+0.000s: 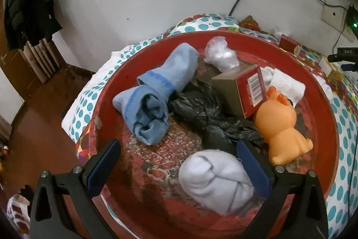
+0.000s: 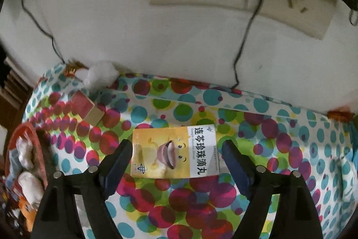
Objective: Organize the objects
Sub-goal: 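Move the right gripper to the yellow medicine box and grasp it, then lift the yellow medicine box with the right gripper and hold it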
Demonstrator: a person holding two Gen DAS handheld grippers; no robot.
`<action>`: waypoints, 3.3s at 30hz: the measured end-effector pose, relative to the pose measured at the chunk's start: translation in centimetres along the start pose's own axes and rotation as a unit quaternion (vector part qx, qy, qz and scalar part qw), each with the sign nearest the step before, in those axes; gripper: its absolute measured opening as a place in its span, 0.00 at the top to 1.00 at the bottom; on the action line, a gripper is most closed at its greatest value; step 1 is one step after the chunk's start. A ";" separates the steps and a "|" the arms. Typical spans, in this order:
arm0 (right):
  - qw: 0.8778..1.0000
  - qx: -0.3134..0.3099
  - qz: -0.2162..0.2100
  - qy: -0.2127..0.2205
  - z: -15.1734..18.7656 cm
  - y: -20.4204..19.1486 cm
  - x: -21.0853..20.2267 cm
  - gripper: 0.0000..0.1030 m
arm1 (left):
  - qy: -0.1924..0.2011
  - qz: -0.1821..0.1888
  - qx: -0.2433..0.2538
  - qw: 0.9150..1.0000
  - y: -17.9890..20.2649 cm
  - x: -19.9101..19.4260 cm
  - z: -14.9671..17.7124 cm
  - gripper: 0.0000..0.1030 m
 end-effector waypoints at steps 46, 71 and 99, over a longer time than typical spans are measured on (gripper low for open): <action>0.983 -0.155 -0.064 0.073 9.3 -4.8 -4.0 0.14 | -0.002 -0.005 0.041 0.999 2.2 -0.6 0.5 0.00; 0.969 -0.223 -0.085 0.056 11.4 -6.0 -3.6 0.12 | -0.005 -0.005 0.038 0.999 2.2 -0.4 0.7 0.00; 0.986 -0.139 -0.038 0.083 11.7 -4.8 -4.7 0.12 | 0.006 -0.022 0.049 0.999 2.5 -1.2 0.4 0.00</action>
Point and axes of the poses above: each gripper's, at about its wrist camera, not at the fingertips, and x roughly the way its jaws point, y to its right, z to its underside, the point moved 8 cm from there along x, roughly the way its jaws point, and after that the axes turned 4 degrees about -y, right-handed, at the moved point
